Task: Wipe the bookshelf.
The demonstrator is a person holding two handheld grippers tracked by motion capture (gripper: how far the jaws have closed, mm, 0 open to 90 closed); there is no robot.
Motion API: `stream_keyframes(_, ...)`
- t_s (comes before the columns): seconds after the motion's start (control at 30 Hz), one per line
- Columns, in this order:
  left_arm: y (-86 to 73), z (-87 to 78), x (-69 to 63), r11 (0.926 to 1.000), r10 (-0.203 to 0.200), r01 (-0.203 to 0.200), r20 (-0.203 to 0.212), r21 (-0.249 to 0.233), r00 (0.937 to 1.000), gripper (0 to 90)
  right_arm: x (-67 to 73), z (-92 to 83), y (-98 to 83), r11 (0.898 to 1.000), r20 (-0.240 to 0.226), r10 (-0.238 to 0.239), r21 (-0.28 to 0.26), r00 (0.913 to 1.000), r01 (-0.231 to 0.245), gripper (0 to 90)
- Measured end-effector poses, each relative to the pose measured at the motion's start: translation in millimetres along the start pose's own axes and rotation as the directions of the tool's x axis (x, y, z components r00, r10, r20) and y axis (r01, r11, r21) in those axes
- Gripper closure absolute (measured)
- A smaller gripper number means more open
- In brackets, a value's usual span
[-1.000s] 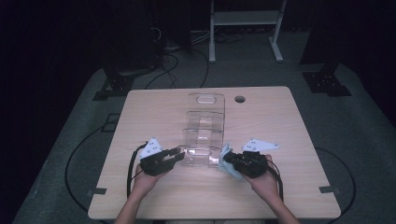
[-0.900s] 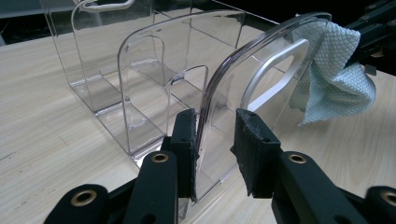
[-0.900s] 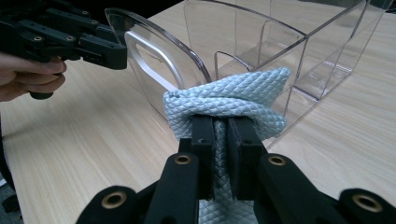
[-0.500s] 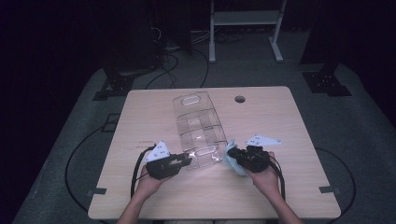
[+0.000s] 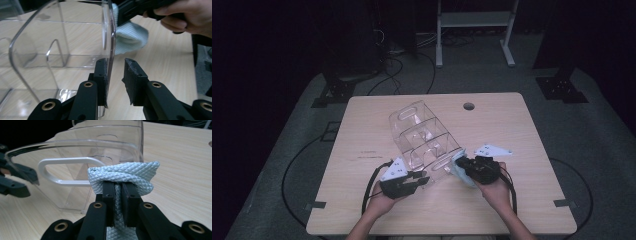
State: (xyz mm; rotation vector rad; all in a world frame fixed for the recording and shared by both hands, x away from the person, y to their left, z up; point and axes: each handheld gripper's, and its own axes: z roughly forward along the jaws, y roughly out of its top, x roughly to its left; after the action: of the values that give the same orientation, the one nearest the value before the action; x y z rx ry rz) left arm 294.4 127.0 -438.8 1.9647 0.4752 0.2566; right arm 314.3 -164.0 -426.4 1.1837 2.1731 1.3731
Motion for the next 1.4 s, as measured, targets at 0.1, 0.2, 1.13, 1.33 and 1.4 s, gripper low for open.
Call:
stream_keyframes(0.1,1.1,3.0,-4.5,0.9999,0.009,-0.009,0.013,0.005,0.9999,71.5,1.7,-8.8,8.0,0.999,0.001,-0.020,-0.035,0.9998,0.020,82.0)
stream_keyframes(0.2,2.1,5.2,-7.4,0.9999,0.010,-0.010,0.018,0.007,0.9998,70.8,1.3,-13.1,12.4,0.998,0.001,-0.019,-0.052,0.9998,0.019,82.0)
stream_keyframes(1.13,5.6,-32.0,33.6,0.9960,-0.067,0.057,-0.153,-0.068,0.9859,26.1,-20.2,9.5,-12.9,0.999,-0.042,0.047,0.020,0.9980,-0.046,81.6)
stream_keyframes(1.33,3.7,-22.7,45.6,0.9986,-0.043,0.035,-0.212,-0.038,0.9763,7.6,-23.2,7.3,-11.2,0.999,-0.039,0.049,0.009,0.9980,-0.048,81.5)
stream_keyframes(1.4,3.4,-20.4,51.3,0.9983,-0.050,0.042,-0.230,-0.042,0.9719,4.7,-23.5,7.6,-11.3,0.999,-0.042,0.052,0.010,0.9978,-0.052,81.5)
